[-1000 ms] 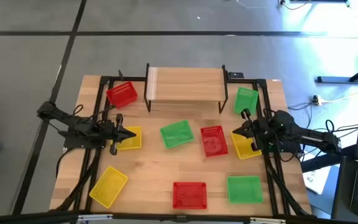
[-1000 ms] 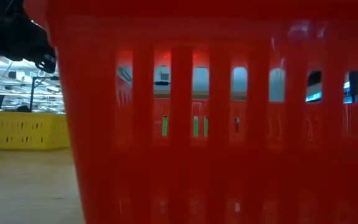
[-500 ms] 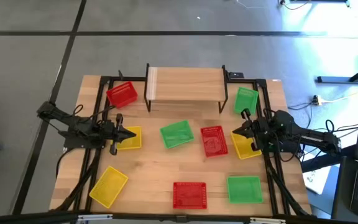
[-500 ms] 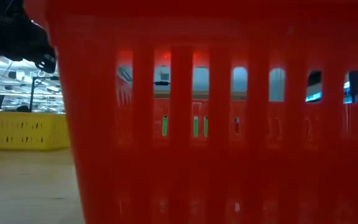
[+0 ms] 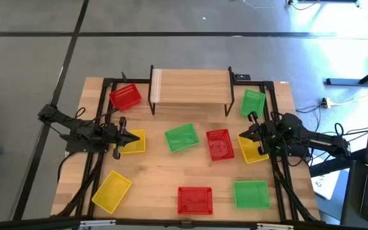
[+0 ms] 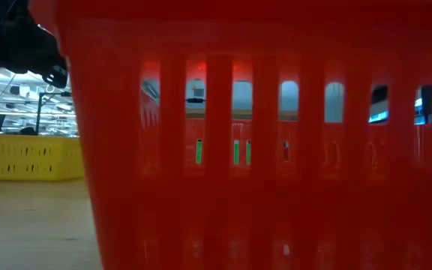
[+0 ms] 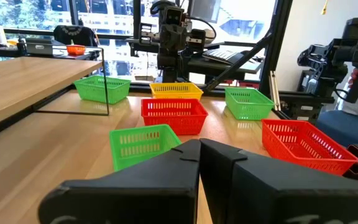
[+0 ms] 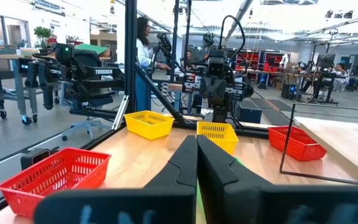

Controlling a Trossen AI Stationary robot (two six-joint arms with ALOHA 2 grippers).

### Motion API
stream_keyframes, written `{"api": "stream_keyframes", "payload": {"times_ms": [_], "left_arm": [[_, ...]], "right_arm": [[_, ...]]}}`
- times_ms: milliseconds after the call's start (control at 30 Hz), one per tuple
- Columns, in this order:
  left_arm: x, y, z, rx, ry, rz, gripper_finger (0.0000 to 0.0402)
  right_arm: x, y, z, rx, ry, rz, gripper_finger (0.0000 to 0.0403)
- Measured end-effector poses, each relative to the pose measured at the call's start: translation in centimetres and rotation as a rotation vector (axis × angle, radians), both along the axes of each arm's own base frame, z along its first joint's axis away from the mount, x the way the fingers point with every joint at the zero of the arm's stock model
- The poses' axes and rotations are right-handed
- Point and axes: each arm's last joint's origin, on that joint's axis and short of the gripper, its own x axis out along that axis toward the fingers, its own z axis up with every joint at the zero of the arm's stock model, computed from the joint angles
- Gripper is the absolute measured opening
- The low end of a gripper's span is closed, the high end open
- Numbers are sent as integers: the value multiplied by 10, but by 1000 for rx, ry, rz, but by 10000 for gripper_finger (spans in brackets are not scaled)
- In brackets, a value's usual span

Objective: Stack baskets on shelf by color
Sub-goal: Put the top right yellow bin on the shelf

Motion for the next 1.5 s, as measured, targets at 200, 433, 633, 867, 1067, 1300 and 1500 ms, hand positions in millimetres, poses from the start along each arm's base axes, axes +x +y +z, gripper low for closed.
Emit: {"api": "stream_keyframes", "payload": {"times_ms": [200, 433, 633, 867, 1067, 1300, 1500], "left_arm": [[0, 0, 0, 0, 0, 0, 0], [0, 0, 0, 0, 0, 0, 0], [0, 0, 0, 0, 0, 0, 0], [0, 0, 0, 0, 0, 0, 0], [0, 0, 0, 0, 0, 0, 0], [0, 0, 0, 1, 0, 0, 0], [0, 1, 0, 78, 2, 38, 0]], "right_arm": [[0, 0, 0, -2, 0, 0, 0], [-1, 0, 6, 41, -52, 10, 0], [-4, -1, 19, 140, -165, -17, 0], [-6, -4, 24, 245, -223, -117, 0], [-8, -10, 38, 298, -246, -317, 0], [0, -16, 74, 316, -18, -514, 0], [25, -23, 115, 413, 184, -580, 0]]}}
